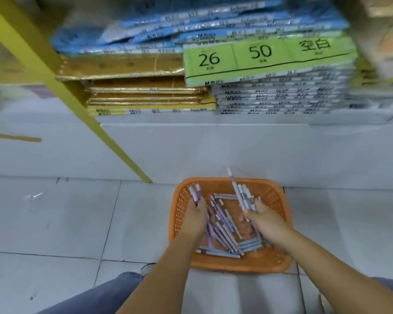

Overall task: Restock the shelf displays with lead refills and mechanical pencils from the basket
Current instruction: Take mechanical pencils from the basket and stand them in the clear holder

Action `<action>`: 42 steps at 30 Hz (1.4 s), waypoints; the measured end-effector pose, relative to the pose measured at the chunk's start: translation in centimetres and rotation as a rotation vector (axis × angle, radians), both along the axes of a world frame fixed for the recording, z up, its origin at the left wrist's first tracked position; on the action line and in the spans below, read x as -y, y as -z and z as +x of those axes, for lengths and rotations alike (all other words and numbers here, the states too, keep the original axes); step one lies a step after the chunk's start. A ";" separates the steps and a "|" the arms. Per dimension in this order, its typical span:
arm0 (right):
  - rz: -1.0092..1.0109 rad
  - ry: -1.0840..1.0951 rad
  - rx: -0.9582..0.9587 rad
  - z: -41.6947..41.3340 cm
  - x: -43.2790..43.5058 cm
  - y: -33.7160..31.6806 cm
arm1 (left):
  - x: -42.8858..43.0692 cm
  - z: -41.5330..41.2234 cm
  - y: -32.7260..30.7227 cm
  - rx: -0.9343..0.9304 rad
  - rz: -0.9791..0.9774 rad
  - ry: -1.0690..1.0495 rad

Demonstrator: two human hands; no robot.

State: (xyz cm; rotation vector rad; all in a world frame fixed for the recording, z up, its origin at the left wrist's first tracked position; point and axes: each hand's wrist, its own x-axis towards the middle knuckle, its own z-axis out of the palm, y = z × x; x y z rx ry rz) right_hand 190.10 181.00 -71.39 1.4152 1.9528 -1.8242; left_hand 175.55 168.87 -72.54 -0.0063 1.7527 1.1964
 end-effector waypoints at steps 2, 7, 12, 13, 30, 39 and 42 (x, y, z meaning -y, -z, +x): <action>0.022 -0.034 -0.094 -0.1 0.3 -2.5 | -0.8 -0.1 -3.8 -0.036 0.109 0.039; 0.083 -0.106 -0.244 0.1 1.5 -9.2 | -2.0 -0.3 -12.2 -0.123 0.313 0.041; 0.157 -0.108 -0.344 1.2 1.6 -16.7 | -1.8 0.7 -20.1 -0.217 0.407 0.080; 0.168 -0.090 -0.357 1.6 1.1 -18.4 | -1.9 0.9 -21.6 -0.289 0.400 0.113; 0.310 0.061 -0.683 -2.9 -2.9 -30.6 | -6.0 1.9 -31.1 -0.351 0.657 0.250; 0.274 0.073 -0.743 -4.9 -2.8 -32.8 | -6.7 1.6 -33.0 -0.540 0.687 0.184; 0.318 0.064 -0.713 -4.7 -3.0 -33.5 | -6.4 1.0 -33.4 -0.531 0.683 0.241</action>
